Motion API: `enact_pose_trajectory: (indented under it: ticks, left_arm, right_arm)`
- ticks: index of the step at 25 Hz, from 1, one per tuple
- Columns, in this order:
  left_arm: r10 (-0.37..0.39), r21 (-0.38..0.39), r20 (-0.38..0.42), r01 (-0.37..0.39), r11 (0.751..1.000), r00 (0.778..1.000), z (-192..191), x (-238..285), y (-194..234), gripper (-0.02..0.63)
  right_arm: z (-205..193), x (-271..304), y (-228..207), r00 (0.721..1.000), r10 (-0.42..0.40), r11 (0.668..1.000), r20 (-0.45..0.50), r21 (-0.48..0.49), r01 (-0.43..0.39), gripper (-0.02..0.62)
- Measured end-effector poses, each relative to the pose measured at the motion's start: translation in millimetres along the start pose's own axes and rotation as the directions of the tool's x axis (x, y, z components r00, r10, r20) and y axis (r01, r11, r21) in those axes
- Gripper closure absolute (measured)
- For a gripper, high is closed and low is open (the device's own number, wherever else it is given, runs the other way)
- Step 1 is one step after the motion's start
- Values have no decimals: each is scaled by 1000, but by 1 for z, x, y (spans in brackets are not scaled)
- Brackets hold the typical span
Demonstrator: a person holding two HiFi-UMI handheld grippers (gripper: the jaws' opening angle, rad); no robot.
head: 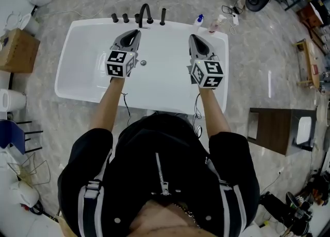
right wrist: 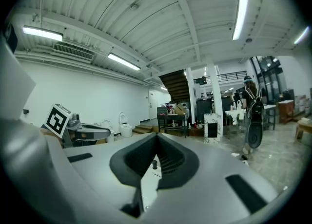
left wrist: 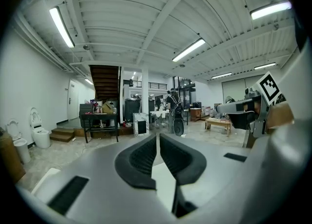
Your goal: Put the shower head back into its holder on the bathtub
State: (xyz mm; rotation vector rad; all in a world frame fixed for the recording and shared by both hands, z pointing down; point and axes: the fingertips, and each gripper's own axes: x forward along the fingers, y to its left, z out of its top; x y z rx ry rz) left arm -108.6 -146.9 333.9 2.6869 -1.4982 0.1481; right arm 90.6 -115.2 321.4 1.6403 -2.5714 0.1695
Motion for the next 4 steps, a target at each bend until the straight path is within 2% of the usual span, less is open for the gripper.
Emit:
enact_pose_trajectory:
  ticks: [4]
  left_arm:
    - [-5, -6, -4, 5, 1000, 1000, -2, -2, -1, 565]
  right_arm:
    - [-1, 0, 3, 1000, 1, 1000, -5, 3, -1, 588]
